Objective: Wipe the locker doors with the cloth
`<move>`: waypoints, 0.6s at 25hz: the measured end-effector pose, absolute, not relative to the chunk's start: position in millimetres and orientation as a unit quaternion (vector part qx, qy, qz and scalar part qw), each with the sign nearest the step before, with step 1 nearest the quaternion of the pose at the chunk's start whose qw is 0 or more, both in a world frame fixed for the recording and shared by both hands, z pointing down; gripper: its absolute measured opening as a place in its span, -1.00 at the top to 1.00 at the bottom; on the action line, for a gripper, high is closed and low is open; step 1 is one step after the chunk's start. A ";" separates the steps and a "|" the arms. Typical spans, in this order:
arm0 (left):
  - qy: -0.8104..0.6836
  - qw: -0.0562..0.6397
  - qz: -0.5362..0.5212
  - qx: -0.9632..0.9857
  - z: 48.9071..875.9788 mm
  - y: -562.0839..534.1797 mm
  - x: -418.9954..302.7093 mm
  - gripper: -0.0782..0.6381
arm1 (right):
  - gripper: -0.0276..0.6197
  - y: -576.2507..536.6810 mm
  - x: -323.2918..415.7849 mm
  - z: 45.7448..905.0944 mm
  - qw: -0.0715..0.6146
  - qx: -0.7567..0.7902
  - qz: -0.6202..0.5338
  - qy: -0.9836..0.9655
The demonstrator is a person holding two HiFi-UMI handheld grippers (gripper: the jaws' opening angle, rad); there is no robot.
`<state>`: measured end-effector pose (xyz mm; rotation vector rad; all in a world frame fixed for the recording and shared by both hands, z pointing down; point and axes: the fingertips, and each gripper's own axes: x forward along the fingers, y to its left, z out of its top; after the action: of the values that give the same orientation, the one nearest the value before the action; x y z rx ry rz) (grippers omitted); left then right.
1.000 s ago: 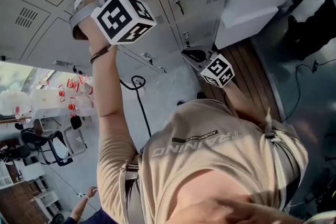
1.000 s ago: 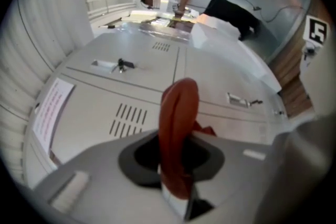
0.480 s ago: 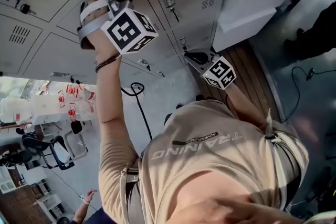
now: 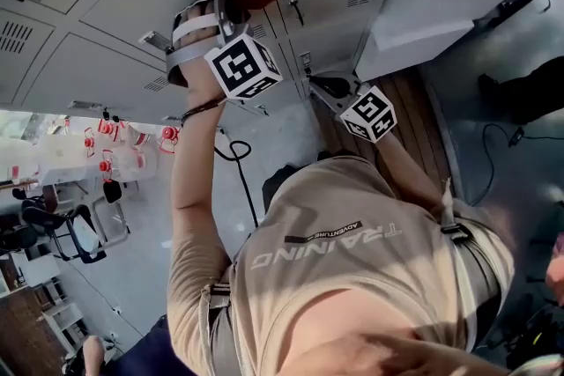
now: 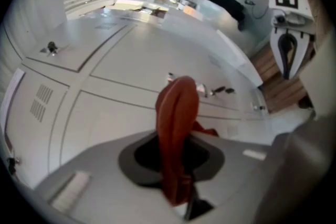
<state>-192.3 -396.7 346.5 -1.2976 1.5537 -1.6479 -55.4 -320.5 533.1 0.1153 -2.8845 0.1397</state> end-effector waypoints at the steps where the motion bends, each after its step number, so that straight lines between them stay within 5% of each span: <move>1: 0.568 0.252 -0.614 -0.486 362.9 -396.7 -192.4 0.58 | 0.86 -321.7 -55.5 534.7 0.126 0.039 0.049 -0.990; 15: 0.482 0.114 -0.655 -0.571 554.7 -398.1 -191.3 0.58 | 0.86 -339.1 -54.9 557.9 0.142 0.044 0.075 -0.986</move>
<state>-191.3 -398.1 554.7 -1.6742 1.4132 -1.9199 -54.9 -339.1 557.9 0.1276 -2.8459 0.2153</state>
